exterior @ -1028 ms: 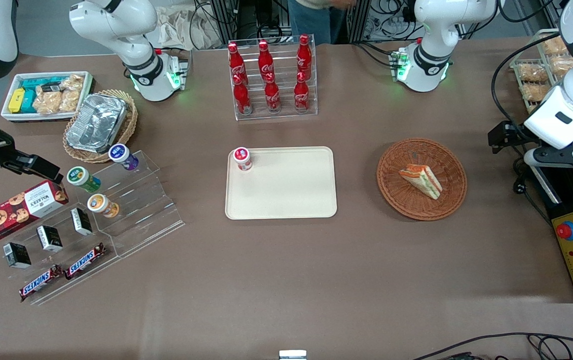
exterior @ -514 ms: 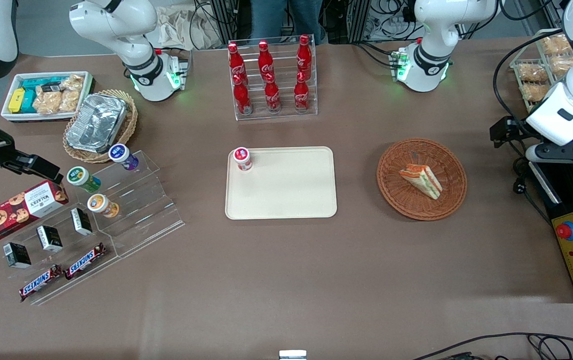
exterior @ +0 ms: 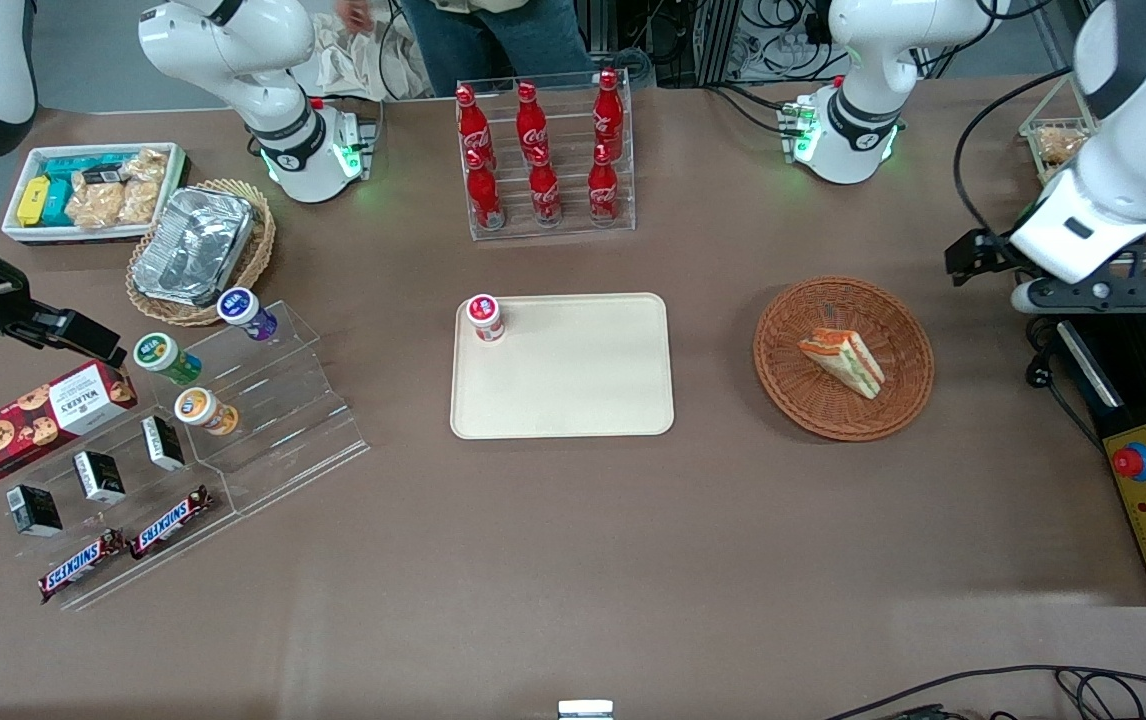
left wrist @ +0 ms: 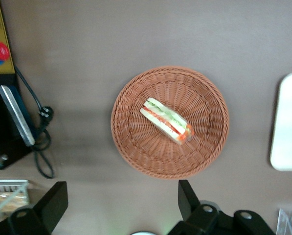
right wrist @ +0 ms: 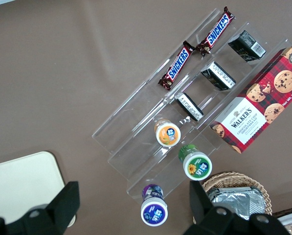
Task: Place sandwich from basket to tray
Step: 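Lower the open left gripper over the wrapped sandwich in the basket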
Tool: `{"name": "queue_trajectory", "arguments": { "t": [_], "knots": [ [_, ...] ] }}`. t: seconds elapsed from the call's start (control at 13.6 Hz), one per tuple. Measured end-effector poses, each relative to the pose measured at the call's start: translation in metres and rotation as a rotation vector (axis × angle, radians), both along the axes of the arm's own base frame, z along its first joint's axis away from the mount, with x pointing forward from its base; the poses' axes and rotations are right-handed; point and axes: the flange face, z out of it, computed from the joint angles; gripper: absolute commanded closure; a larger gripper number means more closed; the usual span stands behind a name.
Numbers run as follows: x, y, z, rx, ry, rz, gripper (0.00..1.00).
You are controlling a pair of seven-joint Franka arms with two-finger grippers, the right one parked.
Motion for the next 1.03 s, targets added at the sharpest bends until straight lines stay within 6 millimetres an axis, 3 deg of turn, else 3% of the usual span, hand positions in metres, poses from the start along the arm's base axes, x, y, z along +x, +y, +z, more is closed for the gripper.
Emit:
{"name": "queue_trajectory", "arguments": {
  "t": [0.15, 0.51, 0.88, 1.03],
  "knots": [
    [-0.008, 0.000, -0.030, 0.016, 0.003, 0.173, 0.00],
    [-0.012, -0.011, -0.079, -0.005, 0.002, 0.411, 0.00],
    [-0.034, -0.036, -0.180, -0.032, -0.071, 0.574, 0.00],
    [-0.037, -0.049, -0.211, -0.031, -0.068, 0.656, 0.00]
  ]
}}
